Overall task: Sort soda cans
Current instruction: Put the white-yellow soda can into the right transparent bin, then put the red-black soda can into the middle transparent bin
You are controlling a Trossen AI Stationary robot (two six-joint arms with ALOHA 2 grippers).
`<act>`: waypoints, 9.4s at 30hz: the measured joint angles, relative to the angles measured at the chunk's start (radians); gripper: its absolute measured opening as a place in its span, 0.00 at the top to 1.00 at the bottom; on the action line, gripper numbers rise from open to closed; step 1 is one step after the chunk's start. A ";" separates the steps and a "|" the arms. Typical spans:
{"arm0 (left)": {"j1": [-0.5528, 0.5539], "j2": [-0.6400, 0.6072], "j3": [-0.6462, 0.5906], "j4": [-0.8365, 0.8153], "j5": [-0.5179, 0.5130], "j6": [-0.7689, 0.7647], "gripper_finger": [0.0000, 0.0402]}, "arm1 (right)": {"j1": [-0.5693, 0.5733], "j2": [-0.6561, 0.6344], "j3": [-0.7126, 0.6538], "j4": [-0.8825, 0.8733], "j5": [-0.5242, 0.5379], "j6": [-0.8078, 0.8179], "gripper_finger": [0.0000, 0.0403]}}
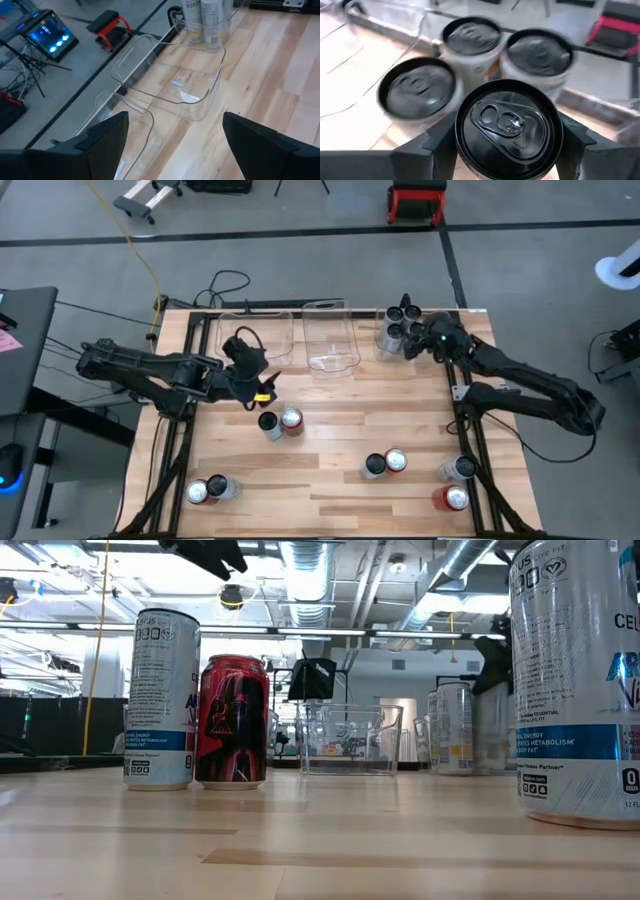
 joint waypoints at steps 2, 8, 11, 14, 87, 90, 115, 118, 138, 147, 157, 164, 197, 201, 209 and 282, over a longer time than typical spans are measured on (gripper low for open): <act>0.000 0.000 0.000 0.000 -0.006 0.000 0.20 | 0.000 0.000 -0.001 0.001 -0.010 -0.016 0.34; 0.000 0.001 0.000 -0.020 -0.001 0.000 0.20 | 0.000 -0.001 -0.001 0.012 -0.009 -0.045 0.23; 0.000 0.001 0.000 -0.070 0.033 -0.006 0.20 | 0.000 -0.003 0.003 0.026 -0.005 -0.048 0.19; 0.000 0.001 0.000 -0.136 0.035 -0.053 0.20 | 0.000 -0.002 0.002 0.027 -0.004 -0.067 0.14; -0.118 -0.234 -0.487 -0.014 0.154 -0.219 0.20 | 1.391 0.212 0.281 -0.229 -0.016 0.595 0.19; -0.122 -0.245 -0.520 0.014 0.153 -0.231 0.20 | 1.391 0.303 0.331 -0.231 -0.015 0.596 0.19; -0.126 -0.245 -0.523 0.075 0.151 -0.195 0.20 | 1.430 0.685 0.631 -0.588 0.003 0.573 0.19; -0.126 -0.245 -0.523 0.075 0.151 -0.195 0.20 | 1.430 0.702 0.638 -0.603 0.015 0.566 0.19; -0.126 -0.245 -0.522 0.118 0.137 -0.179 0.20 | 1.491 0.721 0.741 -0.709 0.123 0.517 0.18; -0.126 -0.245 -0.521 0.117 0.137 -0.180 0.20 | 1.456 0.721 0.673 -0.695 0.110 0.506 0.11; -0.126 -0.245 -0.521 0.117 0.137 -0.180 0.20 | 1.404 0.721 0.617 -0.612 0.037 0.477 0.09; -0.126 -0.245 -0.522 0.117 0.136 -0.180 0.20 | 1.359 0.720 0.592 -0.627 -0.019 0.493 0.14; -0.126 -0.245 -0.522 0.116 0.101 -0.198 0.20 | 1.309 0.620 0.688 -0.645 0.009 0.353 0.27; -0.126 -0.244 -0.522 0.116 0.101 -0.198 0.20 | 1.296 0.610 0.713 -0.651 0.015 0.326 0.27; -0.126 -0.245 -0.522 0.116 0.102 -0.201 0.20 | 1.235 0.610 0.757 -0.691 0.015 0.276 0.27; -0.116 -0.245 -0.522 0.117 -0.058 -0.097 0.20 | 0.244 1.092 1.160 -0.377 -0.124 -0.201 0.27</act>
